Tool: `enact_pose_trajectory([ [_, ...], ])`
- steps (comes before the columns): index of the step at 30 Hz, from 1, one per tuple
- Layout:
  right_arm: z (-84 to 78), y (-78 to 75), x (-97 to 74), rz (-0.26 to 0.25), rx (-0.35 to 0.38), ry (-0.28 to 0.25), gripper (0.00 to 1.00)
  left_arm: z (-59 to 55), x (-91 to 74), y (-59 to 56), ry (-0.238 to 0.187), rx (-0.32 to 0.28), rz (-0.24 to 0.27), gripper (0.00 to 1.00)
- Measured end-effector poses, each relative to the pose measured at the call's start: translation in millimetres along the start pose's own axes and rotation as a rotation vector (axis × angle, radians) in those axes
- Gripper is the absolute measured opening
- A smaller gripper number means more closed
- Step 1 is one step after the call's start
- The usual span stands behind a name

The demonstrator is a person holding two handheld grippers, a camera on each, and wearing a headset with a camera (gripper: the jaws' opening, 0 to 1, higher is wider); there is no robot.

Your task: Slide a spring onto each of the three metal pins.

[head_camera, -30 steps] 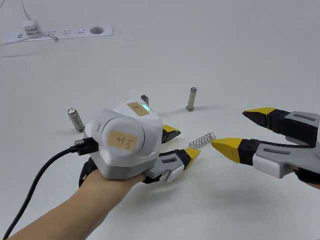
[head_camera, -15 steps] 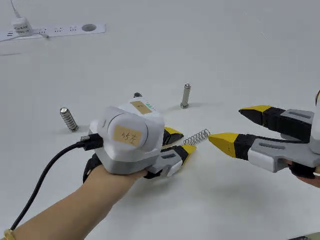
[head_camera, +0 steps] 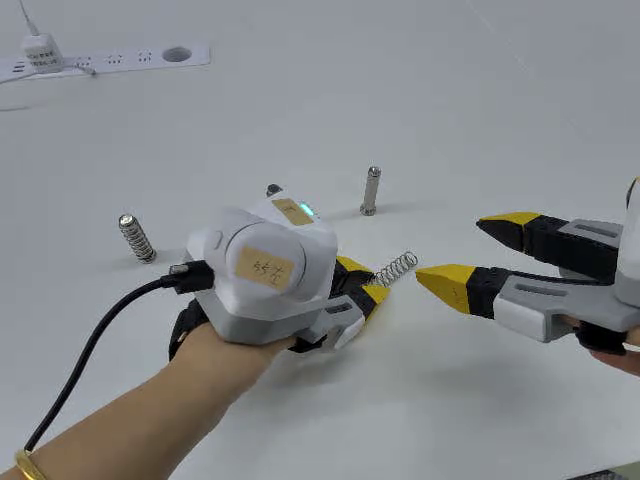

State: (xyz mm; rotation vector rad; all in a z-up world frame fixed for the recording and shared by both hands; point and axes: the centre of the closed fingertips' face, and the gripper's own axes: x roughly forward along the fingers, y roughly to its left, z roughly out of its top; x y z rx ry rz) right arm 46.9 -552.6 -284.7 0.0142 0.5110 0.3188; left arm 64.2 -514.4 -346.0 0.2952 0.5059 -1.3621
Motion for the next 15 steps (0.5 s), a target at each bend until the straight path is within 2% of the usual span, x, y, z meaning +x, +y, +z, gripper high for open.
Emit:
enact_pose_trajectory([
  [2, 1.4, 0.0, -0.1, 0.0, 0.004, -0.005, 0.51, 0.4, -0.4, 0.3, 0.0, 0.008, 0.001, 0.1],
  [9, 11.4, -0.4, -0.8, -0.003, 0.051, -0.031, 0.51, 13.1, -9.0, 2.0, -0.045, 0.032, 0.007, 0.1],
  [15, 21.5, -0.6, 0.5, -0.001, 0.155, -0.057, 0.47, 21.4, -21.4, 5.1, -0.081, 0.045, 0.028, 0.1],
])
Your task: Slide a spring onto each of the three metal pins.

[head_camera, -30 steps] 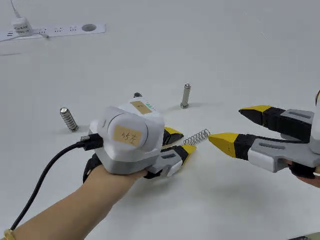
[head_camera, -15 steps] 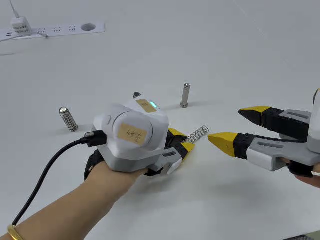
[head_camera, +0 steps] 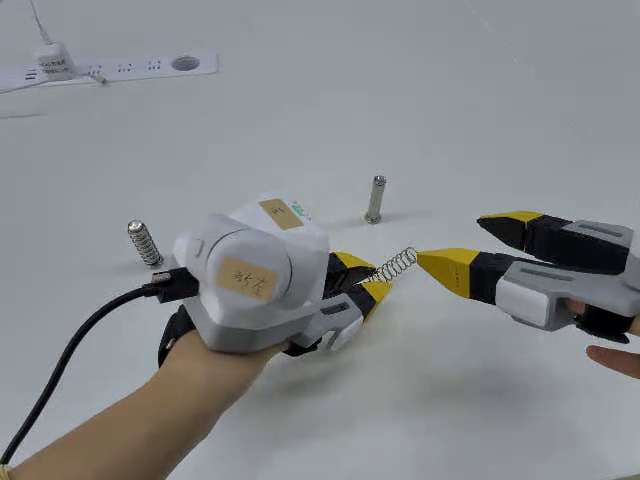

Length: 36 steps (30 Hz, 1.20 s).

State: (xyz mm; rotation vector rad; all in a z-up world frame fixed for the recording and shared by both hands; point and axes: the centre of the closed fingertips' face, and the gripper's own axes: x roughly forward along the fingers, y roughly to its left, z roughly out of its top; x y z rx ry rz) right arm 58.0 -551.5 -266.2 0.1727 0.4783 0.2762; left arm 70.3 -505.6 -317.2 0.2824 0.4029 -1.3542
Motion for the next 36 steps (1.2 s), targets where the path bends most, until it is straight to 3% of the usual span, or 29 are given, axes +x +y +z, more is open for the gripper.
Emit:
enact_pose_trajectory([
  [4, 4.6, 1.5, 2.0, -0.002, 0.023, -0.004, 0.43, 8.4, -9.9, 0.9, -0.04, -0.008, 0.01, 0.1],
  [10, 12.1, 8.7, 5.8, 0.025, 0.133, -0.033, 0.36, 19.8, -24.8, 0.6, -0.102, -0.026, 0.026, 0.1],
  [17, 17.2, 16.1, 9.7, 0.066, 0.252, -0.045, 0.31, 33.4, -36.7, -3.2, -0.169, -0.002, 0.034, 0.1],
  [34, 22.2, 27.8, 14.3, 0.152, 0.503, -0.078, 0.21, 51.4, -45.9, -5.1, -0.248, -0.01, 0.046, 0.1],
  [36, 23.2, 29.3, 14.4, 0.165, 0.529, -0.085, 0.2, 53.6, -46.9, -5.1, -0.262, -0.034, 0.035, 0.1],
])
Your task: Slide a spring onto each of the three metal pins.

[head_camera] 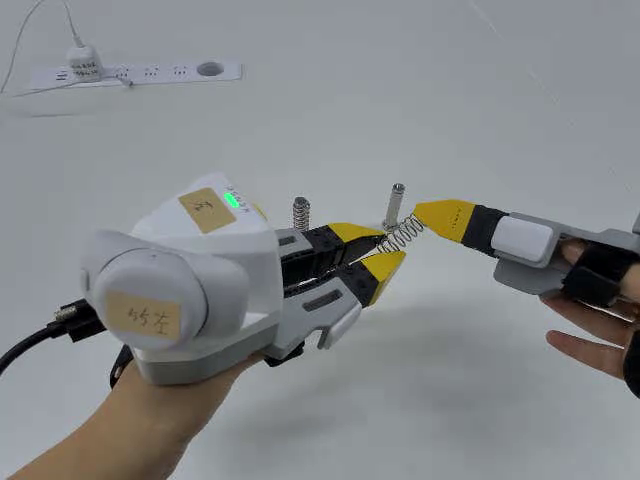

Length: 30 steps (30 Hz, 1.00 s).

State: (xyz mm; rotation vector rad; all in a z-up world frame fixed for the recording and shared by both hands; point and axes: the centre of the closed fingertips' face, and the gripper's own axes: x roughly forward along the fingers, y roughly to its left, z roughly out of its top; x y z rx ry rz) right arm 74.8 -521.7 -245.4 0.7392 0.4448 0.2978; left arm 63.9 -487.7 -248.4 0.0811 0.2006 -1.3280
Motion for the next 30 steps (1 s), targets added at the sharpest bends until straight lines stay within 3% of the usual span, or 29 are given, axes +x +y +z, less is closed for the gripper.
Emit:
enact_pose_trajectory([
  [11, 0.0, 8.6, 1.8, 0.035, 0.048, -0.01, 0.15, 6.0, -0.6, -3.6, -0.031, -0.035, -0.02, 0.1],
  [30, 3.8, 27.9, 6.9, 0.082, -0.11, -0.023, 0.13, 4.1, -4.5, -0.5, -0.013, -0.09, -0.003, 0.11],
])
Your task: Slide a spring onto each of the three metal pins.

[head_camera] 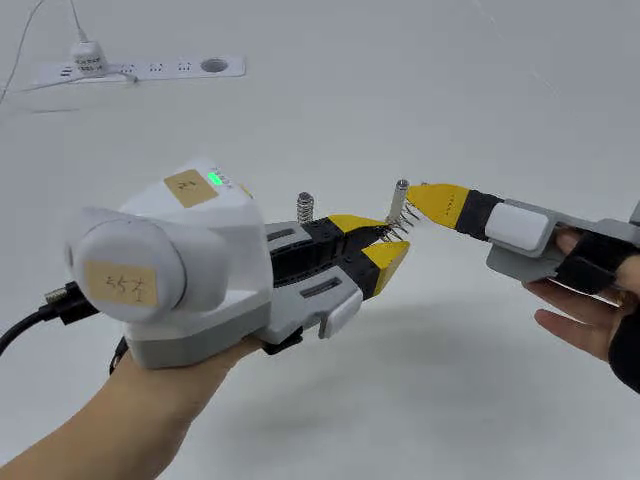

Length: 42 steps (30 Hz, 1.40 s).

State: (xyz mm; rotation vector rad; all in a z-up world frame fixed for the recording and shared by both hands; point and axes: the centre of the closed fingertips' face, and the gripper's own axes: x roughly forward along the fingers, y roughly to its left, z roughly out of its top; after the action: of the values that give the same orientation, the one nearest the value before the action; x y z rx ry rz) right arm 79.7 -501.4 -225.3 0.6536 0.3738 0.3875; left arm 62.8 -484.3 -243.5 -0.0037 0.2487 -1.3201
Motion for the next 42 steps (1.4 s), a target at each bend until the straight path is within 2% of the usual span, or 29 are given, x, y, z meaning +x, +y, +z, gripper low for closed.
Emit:
enact_pose_trajectory([
  [3, 3.0, 1.4, 0.4, 0.0, -0.07, -0.006, 0.11, -0.9, -1.0, 1.3, 0.006, -0.02, 0.007, 0.12],
  [8, 4.0, 3.0, -1.0, -0.005, -0.092, 0.003, 0.11, -0.6, -3.2, 1.9, 0.01, -0.025, 0.01, 0.13],
  [12, 6.1, 2.8, -1.0, -0.006, -0.117, 0.005, 0.11, -3.6, -6.6, 5.0, 0.036, -0.03, 0.029, 0.19],
  [22, 14.5, 0.0, 5.3, -0.022, -0.212, 0.007, 0.11, -12.3, -33.0, 20.4, 0.097, -0.023, 0.119, 0.35],
  [33, 28.9, -2.6, 14.3, -0.032, -0.302, -0.015, 0.11, -19.4, -51.4, 32.2, 0.116, -0.03, 0.18, 0.48],
  [42, 42.5, -16.3, 24.8, -0.067, -0.393, -0.018, 0.11, -21.6, -68.3, 43.7, 0.126, -0.001, 0.247, 0.61],
])
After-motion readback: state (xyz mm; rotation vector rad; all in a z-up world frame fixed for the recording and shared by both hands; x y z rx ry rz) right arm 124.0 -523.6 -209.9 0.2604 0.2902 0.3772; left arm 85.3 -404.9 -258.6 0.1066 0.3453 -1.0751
